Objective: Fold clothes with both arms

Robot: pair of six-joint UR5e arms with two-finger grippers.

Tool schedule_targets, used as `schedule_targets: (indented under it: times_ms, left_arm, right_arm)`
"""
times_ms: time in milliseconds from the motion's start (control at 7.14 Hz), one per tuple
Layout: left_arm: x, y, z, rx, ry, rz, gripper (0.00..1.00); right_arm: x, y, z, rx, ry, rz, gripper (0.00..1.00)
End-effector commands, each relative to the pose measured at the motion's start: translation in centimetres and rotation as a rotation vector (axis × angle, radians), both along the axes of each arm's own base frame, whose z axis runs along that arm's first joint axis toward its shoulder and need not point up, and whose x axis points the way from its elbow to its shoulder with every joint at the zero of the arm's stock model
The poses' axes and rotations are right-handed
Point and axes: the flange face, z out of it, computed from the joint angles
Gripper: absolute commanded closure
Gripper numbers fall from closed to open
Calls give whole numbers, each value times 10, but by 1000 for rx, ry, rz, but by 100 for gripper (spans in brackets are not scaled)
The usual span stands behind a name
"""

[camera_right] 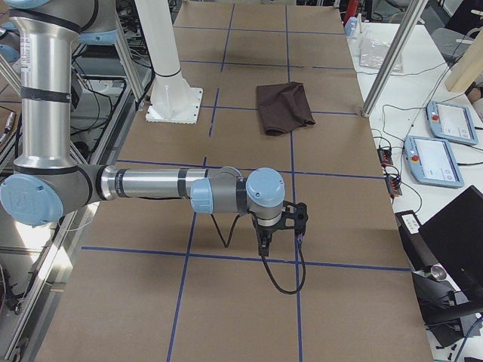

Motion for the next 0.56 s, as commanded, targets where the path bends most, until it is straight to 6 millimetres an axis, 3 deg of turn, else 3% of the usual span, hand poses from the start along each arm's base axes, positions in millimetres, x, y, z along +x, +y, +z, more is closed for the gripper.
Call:
schedule_targets:
  times_ms: [0,420]
  left_arm:
    - [0,1,1,0,0,0,0]
    - [0,1,1,0,0,0,0]
  right_arm:
    - [5,0,4,14,76,-9,0]
    - [9,5,13,11,135,-19,0]
